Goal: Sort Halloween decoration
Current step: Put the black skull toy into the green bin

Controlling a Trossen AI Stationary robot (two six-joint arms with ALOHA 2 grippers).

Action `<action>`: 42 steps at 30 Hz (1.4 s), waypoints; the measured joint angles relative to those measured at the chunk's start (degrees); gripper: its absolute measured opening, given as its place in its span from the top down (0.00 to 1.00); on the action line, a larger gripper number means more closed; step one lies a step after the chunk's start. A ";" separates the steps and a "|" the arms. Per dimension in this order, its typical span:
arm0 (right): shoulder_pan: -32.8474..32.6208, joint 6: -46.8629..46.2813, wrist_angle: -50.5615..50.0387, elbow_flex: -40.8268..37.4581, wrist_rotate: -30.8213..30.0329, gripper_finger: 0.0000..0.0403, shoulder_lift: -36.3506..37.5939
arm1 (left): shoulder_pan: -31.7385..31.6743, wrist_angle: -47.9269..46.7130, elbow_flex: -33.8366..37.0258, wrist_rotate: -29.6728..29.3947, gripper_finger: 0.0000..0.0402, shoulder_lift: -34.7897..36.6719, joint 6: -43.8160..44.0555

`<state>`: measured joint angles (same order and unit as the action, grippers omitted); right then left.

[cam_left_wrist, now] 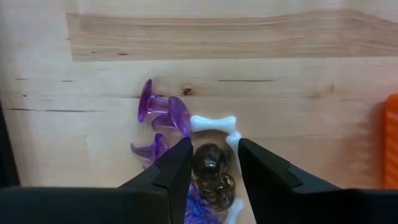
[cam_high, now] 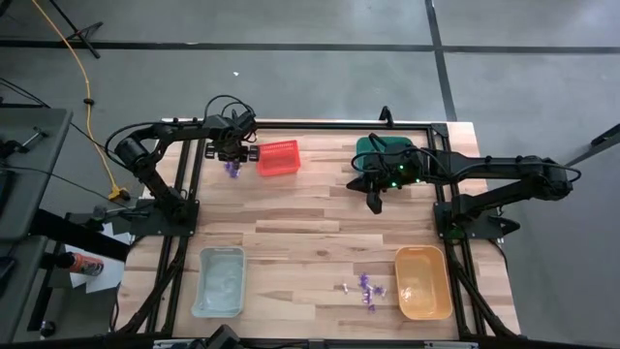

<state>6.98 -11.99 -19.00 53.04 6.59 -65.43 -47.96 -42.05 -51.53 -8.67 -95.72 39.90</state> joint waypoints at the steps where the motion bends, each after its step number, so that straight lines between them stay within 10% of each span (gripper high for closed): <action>1: 0.00 0.00 0.00 0.00 0.02 0.99 0.00 | -0.01 -0.10 0.00 0.03 0.71 -0.01 0.00; 25: -0.02 -0.85 -0.02 0.00 0.02 0.99 0.02 | 0.12 -6.39 0.17 1.07 0.78 1.70 -7.73; 42: -0.02 -1.55 -0.02 0.00 -0.02 0.99 0.04 | 8.42 -7.92 0.11 5.31 0.78 5.26 -39.14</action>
<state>6.96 -13.54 -19.02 53.04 6.57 -65.39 -39.54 -49.97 -51.42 -3.36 -90.45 0.76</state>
